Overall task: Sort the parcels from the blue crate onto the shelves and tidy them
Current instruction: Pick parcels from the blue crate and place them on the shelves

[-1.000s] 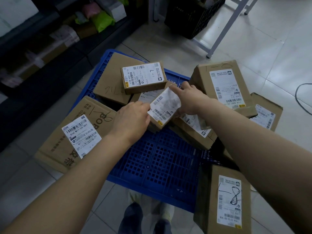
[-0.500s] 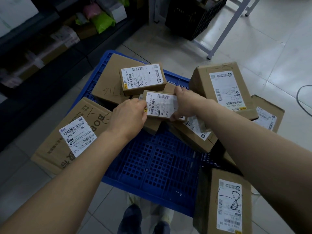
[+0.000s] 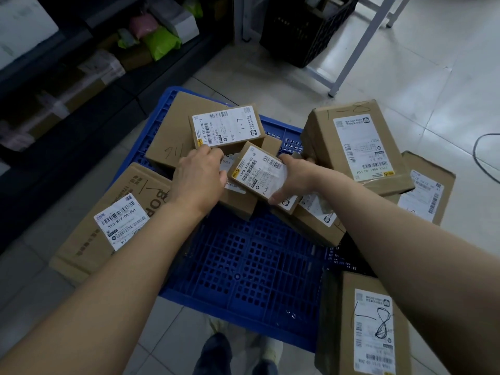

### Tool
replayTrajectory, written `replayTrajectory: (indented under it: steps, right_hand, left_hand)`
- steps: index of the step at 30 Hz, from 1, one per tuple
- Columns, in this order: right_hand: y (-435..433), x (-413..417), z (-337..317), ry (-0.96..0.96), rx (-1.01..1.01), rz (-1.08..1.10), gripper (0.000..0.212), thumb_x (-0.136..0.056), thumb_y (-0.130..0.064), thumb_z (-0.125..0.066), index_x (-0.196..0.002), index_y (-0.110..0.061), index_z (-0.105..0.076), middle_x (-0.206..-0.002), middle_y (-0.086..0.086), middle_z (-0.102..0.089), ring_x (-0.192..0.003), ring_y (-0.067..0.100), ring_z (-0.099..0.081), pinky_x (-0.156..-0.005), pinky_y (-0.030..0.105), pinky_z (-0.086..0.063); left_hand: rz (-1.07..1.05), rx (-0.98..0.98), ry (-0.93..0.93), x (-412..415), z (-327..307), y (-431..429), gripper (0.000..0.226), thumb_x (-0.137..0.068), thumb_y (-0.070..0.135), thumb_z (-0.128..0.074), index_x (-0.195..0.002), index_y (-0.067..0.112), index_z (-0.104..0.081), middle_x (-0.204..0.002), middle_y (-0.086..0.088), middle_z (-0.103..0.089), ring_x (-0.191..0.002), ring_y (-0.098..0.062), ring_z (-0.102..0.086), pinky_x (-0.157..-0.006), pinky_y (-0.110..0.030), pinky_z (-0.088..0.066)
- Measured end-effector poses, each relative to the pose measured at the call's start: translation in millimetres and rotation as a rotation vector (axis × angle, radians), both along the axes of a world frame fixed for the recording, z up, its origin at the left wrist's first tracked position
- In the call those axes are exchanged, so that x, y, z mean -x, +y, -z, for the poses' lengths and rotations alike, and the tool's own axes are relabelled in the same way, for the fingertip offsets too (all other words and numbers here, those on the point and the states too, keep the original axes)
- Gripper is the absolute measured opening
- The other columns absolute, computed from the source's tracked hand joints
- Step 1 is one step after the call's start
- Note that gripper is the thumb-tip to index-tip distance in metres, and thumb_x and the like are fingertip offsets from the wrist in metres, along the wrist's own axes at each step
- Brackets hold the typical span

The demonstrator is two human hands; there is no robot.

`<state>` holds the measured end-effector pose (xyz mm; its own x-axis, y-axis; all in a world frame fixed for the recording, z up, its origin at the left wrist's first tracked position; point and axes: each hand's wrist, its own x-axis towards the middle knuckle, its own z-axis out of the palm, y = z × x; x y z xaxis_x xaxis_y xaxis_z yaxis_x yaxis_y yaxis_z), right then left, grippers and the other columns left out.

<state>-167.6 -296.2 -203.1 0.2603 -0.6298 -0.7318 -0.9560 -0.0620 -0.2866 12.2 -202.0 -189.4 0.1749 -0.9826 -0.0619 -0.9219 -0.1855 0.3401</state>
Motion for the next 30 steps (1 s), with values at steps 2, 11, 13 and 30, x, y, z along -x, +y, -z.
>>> replayTrajectory:
  steps: [2,11,13,30]
  right_hand:
    - [1,-2,-1,-0.023,-0.009,0.015,0.11,-0.067,-0.034,-0.087,-0.15,-0.02,-0.017,-0.137,0.007,-0.048,-0.125,0.031,-0.047,-0.096,0.038,-0.042]
    - [-17,11,-54,-0.235,-0.018,0.125,0.039,-0.075,-0.013,-0.079,-0.097,-0.021,-0.049,-0.094,0.001,-0.063,-0.083,0.018,-0.066,-0.066,0.027,-0.05]
    - [-26,10,-66,-0.292,0.038,0.208,0.04,-0.074,-0.012,-0.079,-0.1,-0.019,-0.05,-0.094,0.002,-0.066,-0.081,0.018,-0.069,-0.065,0.028,-0.054]
    - [-59,-15,-56,-0.38,0.361,0.396,0.058,-0.071,-0.022,-0.084,-0.115,-0.016,-0.047,-0.108,0.003,-0.062,-0.085,0.015,-0.066,-0.062,0.026,-0.055]
  left_hand:
    - [0.003,-0.004,-0.001,-1,1,-3,0.021,-0.092,0.021,-0.055,-0.109,0.01,-0.058,-0.109,-0.007,-0.057,-0.1,-0.023,-0.052,-0.087,-0.037,-0.042]
    - [-0.031,-0.015,-0.046,-15,1,-14,0.029,-0.091,0.023,-0.055,-0.116,0.008,-0.054,-0.117,-0.01,-0.053,-0.108,-0.027,-0.047,-0.095,-0.04,-0.036]
    - [-0.041,-0.023,-0.07,-18,-1,-22,0.035,-0.09,0.024,-0.056,-0.122,0.009,-0.052,-0.121,-0.01,-0.049,-0.113,-0.027,-0.043,-0.097,-0.041,-0.034]
    - [0.105,-0.297,-0.134,-51,27,-101,0.099,-0.077,0.041,-0.072,-0.15,0.024,-0.008,-0.15,-0.004,-0.027,-0.134,-0.033,-0.025,-0.107,-0.049,-0.026]
